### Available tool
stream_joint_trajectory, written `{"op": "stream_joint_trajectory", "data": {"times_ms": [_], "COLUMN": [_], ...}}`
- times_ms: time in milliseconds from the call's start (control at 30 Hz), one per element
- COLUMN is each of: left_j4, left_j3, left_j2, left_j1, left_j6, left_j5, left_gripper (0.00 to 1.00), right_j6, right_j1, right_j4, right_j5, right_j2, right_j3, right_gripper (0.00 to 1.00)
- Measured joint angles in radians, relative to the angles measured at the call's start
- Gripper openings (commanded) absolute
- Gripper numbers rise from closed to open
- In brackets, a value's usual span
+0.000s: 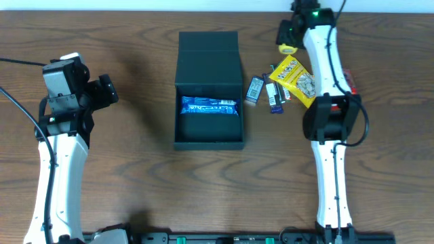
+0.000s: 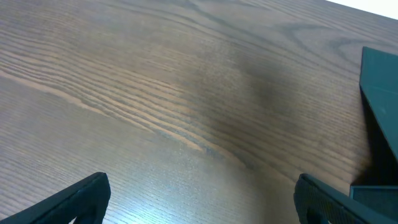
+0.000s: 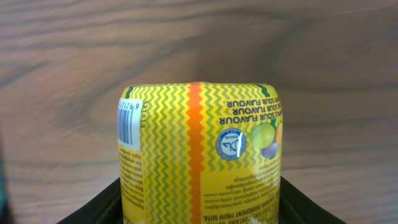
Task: Pack container
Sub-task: 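Move the right gripper rightward over the red snack bag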
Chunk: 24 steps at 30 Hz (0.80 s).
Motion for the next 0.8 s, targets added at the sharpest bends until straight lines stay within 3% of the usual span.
{"op": "stream_joint_trajectory", "data": {"times_ms": [367,800], "left_j4": [0.000,0.000], "left_j3": [0.000,0.000], "left_j2": [0.000,0.000], "left_j1": [0.000,0.000], "left_j6": [0.000,0.000], "left_j5": [0.000,0.000], "left_gripper": [0.96,0.95], "right_j6": [-0.027,0.047], "right_j1": [0.151,0.164], "right_j4": [-0.030,-0.161], "right_j5": [-0.008,-0.007], "right_j2": [0.000,0.000], "right_j3": [0.000,0.000], "right_gripper": [0.30,0.28]}}
